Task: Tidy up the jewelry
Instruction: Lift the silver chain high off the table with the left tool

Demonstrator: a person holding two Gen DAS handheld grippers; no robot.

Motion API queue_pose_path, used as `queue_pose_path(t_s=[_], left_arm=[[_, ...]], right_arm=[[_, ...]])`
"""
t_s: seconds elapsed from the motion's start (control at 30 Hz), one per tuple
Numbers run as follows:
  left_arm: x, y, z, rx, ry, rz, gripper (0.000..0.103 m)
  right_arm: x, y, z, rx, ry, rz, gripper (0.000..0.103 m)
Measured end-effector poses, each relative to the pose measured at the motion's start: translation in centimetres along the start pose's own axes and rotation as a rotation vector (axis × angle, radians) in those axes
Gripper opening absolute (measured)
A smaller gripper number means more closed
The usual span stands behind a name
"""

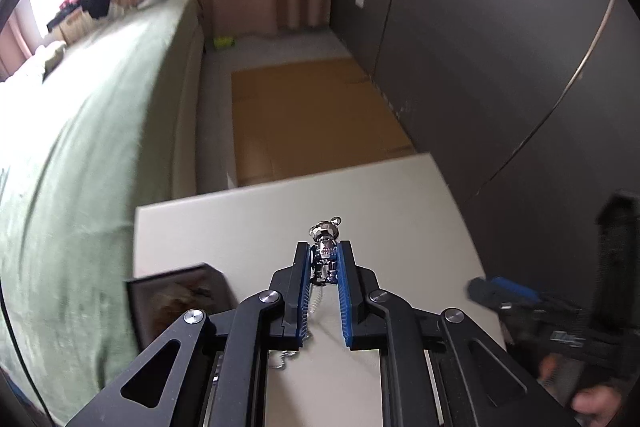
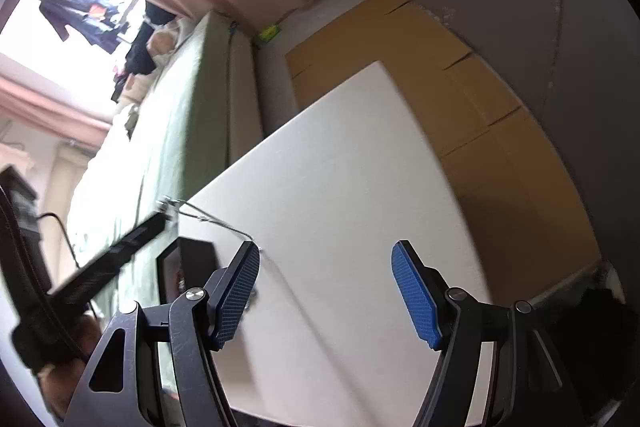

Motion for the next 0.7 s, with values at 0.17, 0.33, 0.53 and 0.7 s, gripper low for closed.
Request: queue_pose_path(t_s=[0.17,0.33,0.53,0.7], left_arm=[[0.9,-0.3,5.1,-0.077,-0.014,0.001,0.011],[1.8,-1.0,9.6,-0.158,-0.037,-0.007,0.011],[3.7,-1.3,14.0,-0.237,-0.059,0.006,0.011],[4.5,-1.8,16.5,-0.279,-0.063,0.005,0.011]], right_arm=[[1.3,0.7,-0.8,0.023,-0.021,0.033,0.069],[2.5,1.3,-1.5,0.033,-0.029,0.059,0.069],[4.3,2.0,-2.1,0.032,-0.057,0.113,0.069],[5.7,2.7,-3.0,0.034,-0.048,0.165,0.063]])
Point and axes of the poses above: each gripper's, at about its wrist camera, not at the fingertips, and z roughly against the way its jaws point, x to its left, y to its underside, the point moved 2 cm from there along -z, roughly the way its jaws point, and after that the axes turned 10 degrees about -z, right-handed, at the moved point
